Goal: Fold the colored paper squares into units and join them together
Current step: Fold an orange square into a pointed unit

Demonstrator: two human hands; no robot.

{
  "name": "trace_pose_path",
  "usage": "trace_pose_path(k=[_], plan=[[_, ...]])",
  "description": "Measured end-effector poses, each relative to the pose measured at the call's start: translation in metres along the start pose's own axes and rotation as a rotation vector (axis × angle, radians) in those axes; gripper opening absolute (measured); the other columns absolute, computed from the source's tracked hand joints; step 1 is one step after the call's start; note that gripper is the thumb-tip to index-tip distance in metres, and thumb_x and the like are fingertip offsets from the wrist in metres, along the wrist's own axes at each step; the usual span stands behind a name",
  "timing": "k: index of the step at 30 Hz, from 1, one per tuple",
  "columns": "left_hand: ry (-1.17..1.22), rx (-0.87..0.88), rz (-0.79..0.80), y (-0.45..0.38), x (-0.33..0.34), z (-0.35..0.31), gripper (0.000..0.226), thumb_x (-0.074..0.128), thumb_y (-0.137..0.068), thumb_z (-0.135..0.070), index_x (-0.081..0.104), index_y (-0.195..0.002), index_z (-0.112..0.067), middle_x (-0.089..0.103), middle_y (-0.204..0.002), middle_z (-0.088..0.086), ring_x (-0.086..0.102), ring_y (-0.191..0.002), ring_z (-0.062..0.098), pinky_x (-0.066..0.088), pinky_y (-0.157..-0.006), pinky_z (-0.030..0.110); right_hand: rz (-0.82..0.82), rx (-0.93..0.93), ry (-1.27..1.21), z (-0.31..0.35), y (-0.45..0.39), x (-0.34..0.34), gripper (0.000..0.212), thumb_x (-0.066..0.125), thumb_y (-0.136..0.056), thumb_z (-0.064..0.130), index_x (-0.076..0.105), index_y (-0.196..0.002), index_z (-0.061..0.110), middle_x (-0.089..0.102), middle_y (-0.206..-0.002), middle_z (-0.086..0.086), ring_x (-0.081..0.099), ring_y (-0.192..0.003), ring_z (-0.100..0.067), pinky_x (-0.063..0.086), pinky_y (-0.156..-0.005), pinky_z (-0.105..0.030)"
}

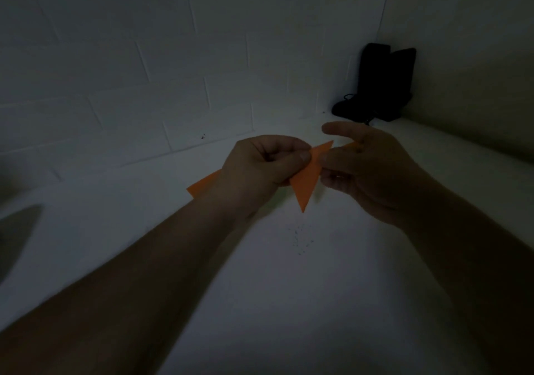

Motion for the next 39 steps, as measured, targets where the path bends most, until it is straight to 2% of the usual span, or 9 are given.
trace_pose_path(k=[4, 7, 11, 17, 19, 22, 28, 35, 39], plan=[[-0.037, 0.002, 0.075, 0.002, 0.004, 0.001, 0.004, 0.069, -0.094, -0.005, 0.072, -0.097, -0.003, 0.074, -0.090, 0.023, 0.070, -0.080, 0.024, 0.061, -0.078, 0.036, 0.024, -0.016, 0.095, 0.000, 0.001, -0.003, 0.060, 0.065, -0.084, -0.014, 0.054, -0.136, 0.014, 0.059, -0.054, 0.000, 0.061, -0.055, -0.013, 0.061, -0.066, -0.032], [-0.057, -0.011, 0.095, 0.002, 0.005, 0.002, 0.005, 0.070, -0.094, -0.008, 0.072, -0.093, -0.003, 0.075, -0.078, 0.011, 0.070, -0.072, 0.017, 0.058, -0.071, 0.030, 0.058, -0.023, 0.155, 0.000, 0.002, -0.002, 0.067, 0.063, -0.082, -0.017, 0.051, -0.140, 0.013, 0.057, -0.055, -0.004, 0.057, -0.055, -0.015, 0.059, -0.064, -0.030], [-0.067, -0.039, 0.133, 0.002, 0.005, 0.003, 0.015, 0.066, -0.098, -0.012, 0.075, -0.102, 0.000, 0.076, -0.097, 0.022, 0.071, -0.085, 0.029, 0.060, -0.087, 0.043, 0.066, -0.030, 0.157, -0.001, 0.001, -0.004, 0.074, 0.065, -0.082, -0.017, 0.046, -0.146, 0.014, 0.055, -0.052, -0.002, 0.055, -0.056, -0.014, 0.057, -0.067, -0.034], [-0.028, -0.031, 0.089, 0.001, 0.001, 0.002, 0.021, 0.063, -0.100, -0.011, 0.072, -0.103, 0.008, 0.074, -0.100, 0.029, 0.070, -0.089, 0.036, 0.057, -0.095, 0.049, 0.045, -0.036, 0.107, -0.002, 0.002, 0.004, 0.069, 0.071, -0.085, -0.004, 0.047, -0.143, 0.025, 0.074, -0.071, 0.000, 0.075, -0.076, -0.017, 0.062, -0.069, -0.033], [-0.018, -0.048, 0.085, 0.001, 0.002, 0.003, 0.023, 0.063, -0.100, -0.012, 0.072, -0.104, 0.009, 0.073, -0.102, 0.030, 0.071, -0.097, 0.043, 0.057, -0.098, 0.052, 0.049, -0.067, 0.132, -0.003, 0.002, 0.006, 0.069, 0.070, -0.085, -0.007, 0.046, -0.144, 0.021, 0.071, -0.066, -0.004, 0.074, -0.077, -0.020, 0.063, -0.075, -0.041], [0.031, -0.058, 0.092, 0.002, 0.003, 0.002, 0.020, 0.061, -0.101, -0.011, 0.072, -0.099, 0.005, 0.074, -0.097, 0.026, 0.070, -0.089, 0.035, 0.059, -0.090, 0.042, 0.040, -0.105, 0.122, -0.003, 0.002, 0.005, 0.074, 0.070, -0.084, -0.008, 0.042, -0.147, 0.019, 0.067, -0.063, -0.006, 0.070, -0.077, -0.026, 0.061, -0.082, -0.051], [0.134, -0.088, -0.004, 0.002, 0.002, 0.000, 0.021, 0.061, -0.100, -0.010, 0.069, -0.106, 0.009, 0.071, -0.102, 0.032, 0.070, -0.090, 0.034, 0.062, -0.090, 0.042, 0.071, -0.099, 0.090, -0.004, 0.002, 0.009, 0.077, 0.070, -0.089, 0.004, 0.033, -0.152, 0.024, 0.076, -0.085, -0.003, 0.075, -0.091, -0.017, 0.062, -0.079, -0.042], [0.162, -0.108, 0.008, 0.001, 0.004, 0.001, 0.026, 0.059, -0.101, -0.013, 0.069, -0.100, 0.011, 0.071, -0.096, 0.031, 0.068, -0.085, 0.032, 0.062, -0.084, 0.034, 0.031, -0.141, 0.076, -0.008, 0.000, 0.007, 0.082, 0.068, -0.084, -0.010, 0.035, -0.152, 0.021, 0.069, -0.071, -0.008, 0.071, -0.077, -0.022, 0.061, -0.082, -0.048], [0.174, -0.119, 0.010, 0.002, 0.006, 0.000, 0.025, 0.059, -0.102, -0.012, 0.069, -0.100, 0.010, 0.072, -0.096, 0.030, 0.069, -0.086, 0.032, 0.063, -0.084, 0.035, 0.082, -0.125, 0.057, -0.007, 0.004, 0.009, 0.079, 0.064, -0.087, -0.011, 0.033, -0.152, 0.022, 0.068, -0.077, -0.017, 0.073, -0.082, -0.021, 0.061, -0.075, -0.036]])
Point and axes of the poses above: each hand's wrist, its own y-axis away from the middle knuckle, its own x-axis out of the palm, z = x × y, the point moved 3 cm from there along -y, towards the middle knuckle
